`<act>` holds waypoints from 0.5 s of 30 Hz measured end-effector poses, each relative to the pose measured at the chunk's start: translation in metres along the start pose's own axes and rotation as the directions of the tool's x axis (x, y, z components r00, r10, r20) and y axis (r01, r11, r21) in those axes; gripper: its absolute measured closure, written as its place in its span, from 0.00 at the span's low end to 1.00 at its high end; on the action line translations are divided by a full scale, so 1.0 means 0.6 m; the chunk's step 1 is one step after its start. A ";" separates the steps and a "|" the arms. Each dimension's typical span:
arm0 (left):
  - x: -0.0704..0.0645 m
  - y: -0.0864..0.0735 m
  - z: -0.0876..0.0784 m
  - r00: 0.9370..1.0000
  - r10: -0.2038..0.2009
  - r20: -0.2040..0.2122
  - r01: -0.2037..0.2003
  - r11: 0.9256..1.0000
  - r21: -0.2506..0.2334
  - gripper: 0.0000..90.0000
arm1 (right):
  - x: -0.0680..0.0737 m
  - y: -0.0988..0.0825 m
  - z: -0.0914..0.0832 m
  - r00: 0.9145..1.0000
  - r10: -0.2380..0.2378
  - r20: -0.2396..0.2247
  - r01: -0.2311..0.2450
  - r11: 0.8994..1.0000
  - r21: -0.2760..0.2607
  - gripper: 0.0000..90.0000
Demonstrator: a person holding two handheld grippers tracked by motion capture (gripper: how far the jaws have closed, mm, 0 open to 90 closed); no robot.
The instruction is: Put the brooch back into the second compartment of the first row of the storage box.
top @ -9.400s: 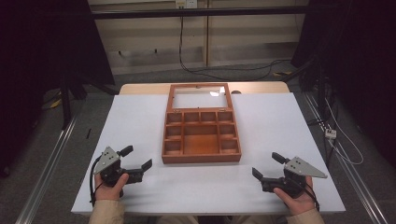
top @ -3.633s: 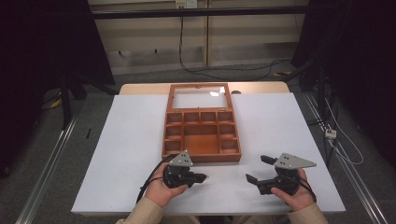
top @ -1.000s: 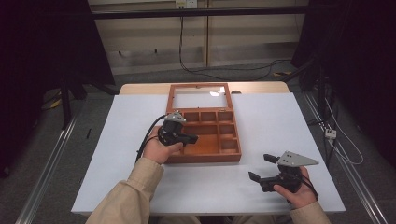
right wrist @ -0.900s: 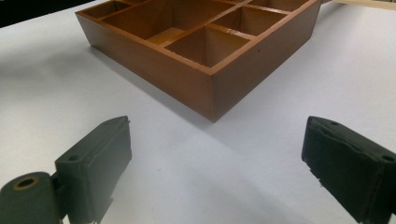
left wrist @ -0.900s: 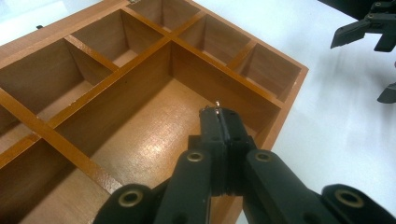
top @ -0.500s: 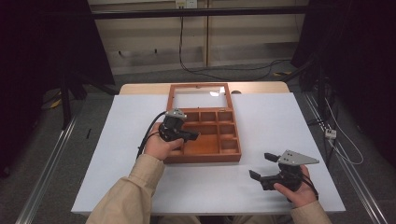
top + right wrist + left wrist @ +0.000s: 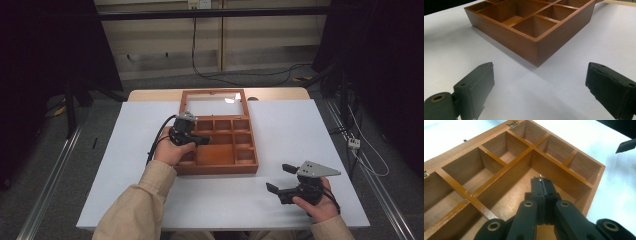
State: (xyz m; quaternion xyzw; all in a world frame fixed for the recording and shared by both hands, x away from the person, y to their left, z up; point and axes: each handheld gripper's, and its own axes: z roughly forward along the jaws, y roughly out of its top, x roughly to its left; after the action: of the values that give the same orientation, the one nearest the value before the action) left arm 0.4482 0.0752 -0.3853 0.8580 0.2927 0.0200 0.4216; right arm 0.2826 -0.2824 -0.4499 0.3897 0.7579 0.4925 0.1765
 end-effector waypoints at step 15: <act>0.017 0.008 0.011 1.000 -0.011 -0.021 0.011 1.000 0.004 1.00 | 0.000 0.000 -0.001 1.000 0.001 -0.004 -0.001 1.000 -0.002 0.09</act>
State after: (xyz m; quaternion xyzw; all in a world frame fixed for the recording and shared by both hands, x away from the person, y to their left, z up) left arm 0.4609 0.0733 -0.3882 0.8570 0.3019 0.0261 0.4167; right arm 0.2823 -0.2829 -0.4495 0.3891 0.7575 0.4940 0.1752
